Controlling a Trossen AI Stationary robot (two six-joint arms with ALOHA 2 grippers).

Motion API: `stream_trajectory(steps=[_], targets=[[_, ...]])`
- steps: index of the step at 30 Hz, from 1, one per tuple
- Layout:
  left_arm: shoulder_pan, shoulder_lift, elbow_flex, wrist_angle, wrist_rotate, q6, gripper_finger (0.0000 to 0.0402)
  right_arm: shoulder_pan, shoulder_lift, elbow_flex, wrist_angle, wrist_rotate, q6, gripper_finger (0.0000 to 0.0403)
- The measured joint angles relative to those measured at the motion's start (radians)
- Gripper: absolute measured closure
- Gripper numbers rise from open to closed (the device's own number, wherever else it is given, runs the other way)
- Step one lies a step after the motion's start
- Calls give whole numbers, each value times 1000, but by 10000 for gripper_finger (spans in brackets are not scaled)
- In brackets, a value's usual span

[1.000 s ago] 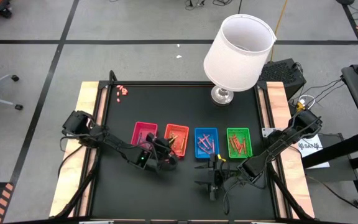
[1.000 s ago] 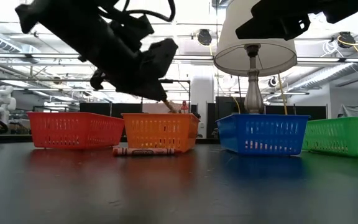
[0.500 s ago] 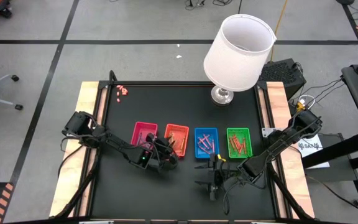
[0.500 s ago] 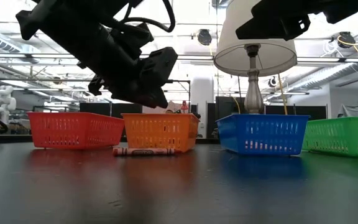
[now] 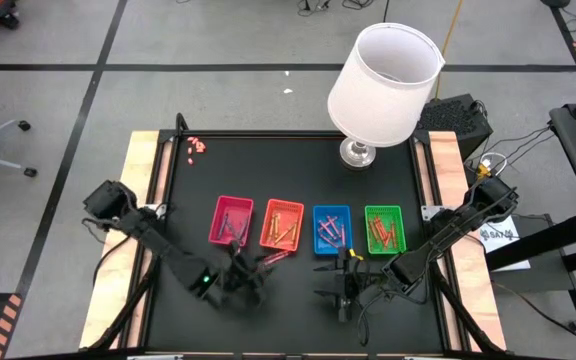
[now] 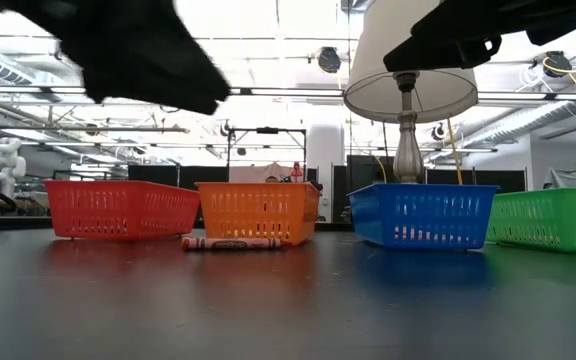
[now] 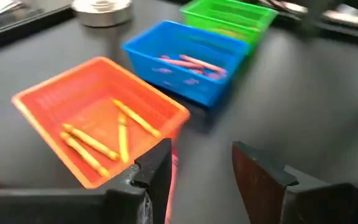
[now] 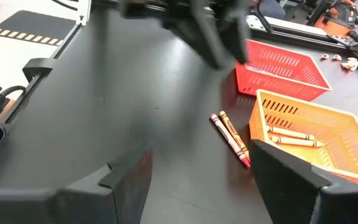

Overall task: Sort crayons
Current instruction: Put the red crayon into the blue bin

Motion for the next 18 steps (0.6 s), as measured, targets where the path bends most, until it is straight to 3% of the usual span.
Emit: stream_trajectory(steps=[5, 8, 18], targets=[[-112, 44, -2, -30, 11, 14, 236, 0, 0, 0, -3, 0, 0, 154], [-149, 69, 1, -19, -41, 15, 236, 0, -1, 0, 0, 0, 0, 154], [-121, 234, -1, 21, -62, 14, 236, 0, -1, 0, 0, 0, -8, 154]])
